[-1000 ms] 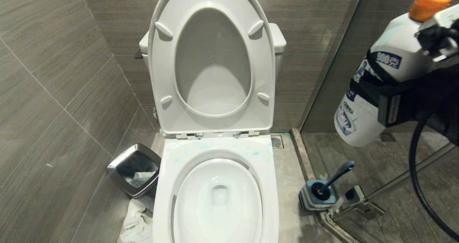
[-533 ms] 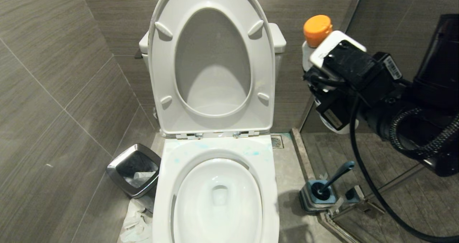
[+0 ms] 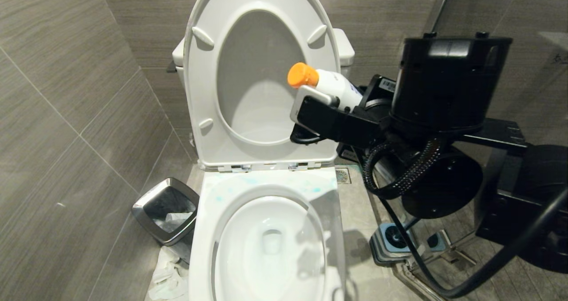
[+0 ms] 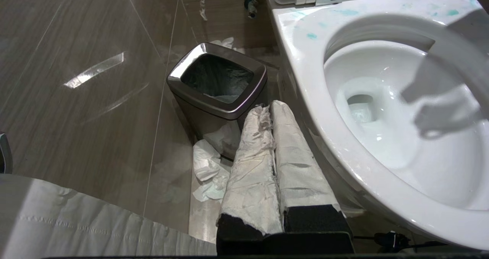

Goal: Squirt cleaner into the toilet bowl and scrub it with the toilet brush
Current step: Pour in the cleaning agent

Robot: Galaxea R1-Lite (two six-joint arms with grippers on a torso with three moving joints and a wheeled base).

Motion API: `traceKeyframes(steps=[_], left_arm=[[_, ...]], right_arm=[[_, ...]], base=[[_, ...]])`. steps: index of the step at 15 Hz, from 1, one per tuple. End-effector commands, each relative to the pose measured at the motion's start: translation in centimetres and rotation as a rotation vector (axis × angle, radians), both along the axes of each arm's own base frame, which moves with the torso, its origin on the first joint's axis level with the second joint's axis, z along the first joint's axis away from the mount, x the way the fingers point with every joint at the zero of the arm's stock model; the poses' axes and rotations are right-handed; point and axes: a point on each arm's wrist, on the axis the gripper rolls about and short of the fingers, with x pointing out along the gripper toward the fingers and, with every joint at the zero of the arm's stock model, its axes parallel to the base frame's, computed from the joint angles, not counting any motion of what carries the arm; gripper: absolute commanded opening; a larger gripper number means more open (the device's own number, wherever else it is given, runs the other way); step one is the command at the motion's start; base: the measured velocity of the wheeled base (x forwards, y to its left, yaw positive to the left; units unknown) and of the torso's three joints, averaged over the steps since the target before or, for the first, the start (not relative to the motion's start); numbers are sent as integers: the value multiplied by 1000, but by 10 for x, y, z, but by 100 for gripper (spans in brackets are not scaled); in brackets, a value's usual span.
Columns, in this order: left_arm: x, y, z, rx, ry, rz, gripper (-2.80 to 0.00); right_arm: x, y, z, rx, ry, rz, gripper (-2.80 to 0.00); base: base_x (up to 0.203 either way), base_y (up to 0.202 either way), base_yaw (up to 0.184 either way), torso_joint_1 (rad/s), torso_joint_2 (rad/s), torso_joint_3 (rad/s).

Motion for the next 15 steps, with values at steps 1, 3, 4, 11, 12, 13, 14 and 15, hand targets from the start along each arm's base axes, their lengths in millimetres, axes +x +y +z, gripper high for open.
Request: traceKeyframes(steps=[1,3,4,11,12,13,14,15], left_arm=[[0,0,0,1,2,0,-280],[0,0,-1,1,4,0,-280],[0,0,0,1,3,0,-280],[0,0,0,1,3,0,-280],[0,0,0,1,3,0,-280],[0,0,0,1,3,0,-280],[0,0,-1,1,4,0,-280],[0,0,0,1,3,0,-280]], right_arm=[[3,17,-13,-86,18,-7,-280],[-2,22,-17,-141,24,-39,-280],[-7,27,-19,-162,26,-61,-280],[-14,37,-18,-440,24,-78,-280],[-15,36,-17,-481,24,-77,-280],[-15,36,-17,-526,24,-78,-280],[-15,35,-17,-579,25,-77,-280],[-15,36,-17,-635,26,-74,-280]], base=[[0,0,0,0,0,0],[0,0,0,0,0,0],[0,0,0,0,0,0],[0,0,0,0,0,0],[0,0,0,0,0,0],[0,0,0,0,0,0],[0,0,0,0,0,0],[0,0,0,0,0,0]])
